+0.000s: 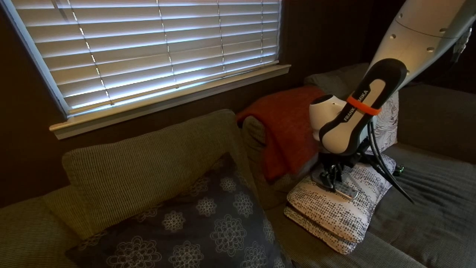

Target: Put the grey remote on the brown fleece

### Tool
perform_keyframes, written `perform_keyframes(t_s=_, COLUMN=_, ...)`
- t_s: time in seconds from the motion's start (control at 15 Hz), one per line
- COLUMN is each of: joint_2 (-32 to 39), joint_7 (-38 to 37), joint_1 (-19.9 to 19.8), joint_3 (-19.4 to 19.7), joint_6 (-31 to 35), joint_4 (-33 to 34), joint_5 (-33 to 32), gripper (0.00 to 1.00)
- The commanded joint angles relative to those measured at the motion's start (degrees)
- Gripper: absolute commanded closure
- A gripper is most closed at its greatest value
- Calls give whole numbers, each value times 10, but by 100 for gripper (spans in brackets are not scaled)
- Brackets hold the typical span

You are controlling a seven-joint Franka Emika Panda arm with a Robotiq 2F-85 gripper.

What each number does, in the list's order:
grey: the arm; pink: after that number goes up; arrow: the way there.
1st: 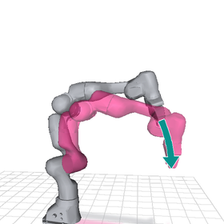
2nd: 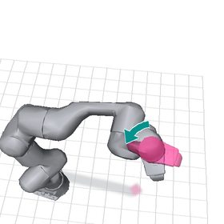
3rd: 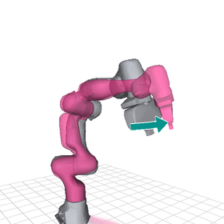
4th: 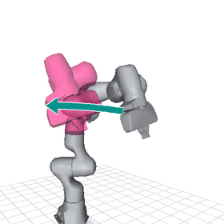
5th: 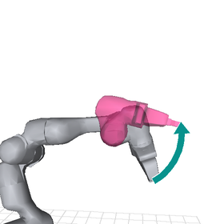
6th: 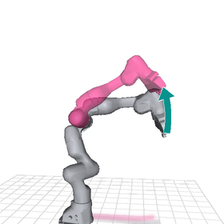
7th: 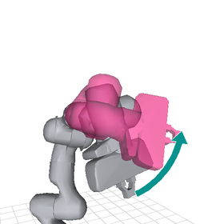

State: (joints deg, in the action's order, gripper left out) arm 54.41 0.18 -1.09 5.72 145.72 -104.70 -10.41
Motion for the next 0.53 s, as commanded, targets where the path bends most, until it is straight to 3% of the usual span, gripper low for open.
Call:
perform_keyframes(t_s=0.0, joint_2=14, joint_7=-5, joint_1=7, joint_3=4, joint_6=-25, joint_4=25, joint_5=6, gripper=72)
perform_keyframes(t_s=0.47, joint_2=-41, joint_7=13, joint_1=6, joint_3=-5, joint_6=-12, joint_4=-29, joint_5=1, gripper=72)
